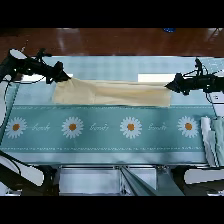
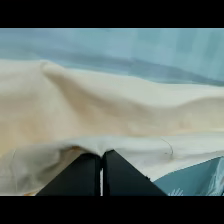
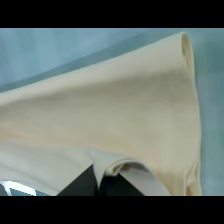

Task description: Fold the shirts.

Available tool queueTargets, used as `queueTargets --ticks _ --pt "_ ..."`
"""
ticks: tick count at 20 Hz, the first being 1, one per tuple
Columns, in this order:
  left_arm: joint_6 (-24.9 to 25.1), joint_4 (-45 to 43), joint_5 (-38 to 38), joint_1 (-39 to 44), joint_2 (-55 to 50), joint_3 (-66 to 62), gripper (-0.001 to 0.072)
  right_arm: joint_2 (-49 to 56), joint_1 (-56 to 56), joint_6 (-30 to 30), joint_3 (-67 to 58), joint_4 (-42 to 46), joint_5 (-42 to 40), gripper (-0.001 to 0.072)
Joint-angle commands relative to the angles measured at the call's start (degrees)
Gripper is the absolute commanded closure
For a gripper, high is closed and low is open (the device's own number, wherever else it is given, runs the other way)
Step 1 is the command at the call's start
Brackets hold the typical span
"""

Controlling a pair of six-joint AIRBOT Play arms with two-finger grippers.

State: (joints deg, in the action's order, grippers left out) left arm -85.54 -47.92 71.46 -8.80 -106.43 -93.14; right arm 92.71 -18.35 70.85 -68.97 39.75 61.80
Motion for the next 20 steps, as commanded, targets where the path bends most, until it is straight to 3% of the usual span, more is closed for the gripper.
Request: queueTargets --ticks 1,2,3,7,10,12,17,20 --pt "-0.7 0.0 0.0 0.4 -5.0 -4.3 0.0670 3.8 0.0 -2.1 -1.7 -3.1 -2.0 0.0663" --pt "-0.7 0.0 0.3 0.6 -5.6 -4.2 0.0487 4.3 0.0 -2.2 -1.7 -3.8 -2.6 0.0456" --pt "-0.8 -0.1 1.4 0.8 -5.9 -4.3 0.0198 4.4 0.0 -2.3 -1.7 -3.8 -3.0 0.0295" --pt "-0.7 -1.8 8.7 -3.1 -4.3 -6.4 0.0202 2.8 -3.8 0.0 -4.2 0.7 2.5 0.0303" --pt "-1.2 -9.9 13.2 -9.0 1.4 -6.0 0.0202 -1.6 -8.7 0.3 -1.4 2.9 4.0 0.0303" --pt "-1.4 -10.9 6.9 -11.4 8.1 -2.1 0.0202 -3.9 -9.4 1.2 4.8 2.8 -0.6 0.0303" --pt "-1.0 -10.4 -21.5 -5.8 31.8 23.7 0.0202 -2.3 -5.0 1.5 12.7 0.4 -8.9 0.0303" --pt "-0.7 -10.4 -25.4 -0.5 38.5 32.9 0.0202 0.5 -2.2 -0.1 12.5 -5.1 -10.5 0.0303"
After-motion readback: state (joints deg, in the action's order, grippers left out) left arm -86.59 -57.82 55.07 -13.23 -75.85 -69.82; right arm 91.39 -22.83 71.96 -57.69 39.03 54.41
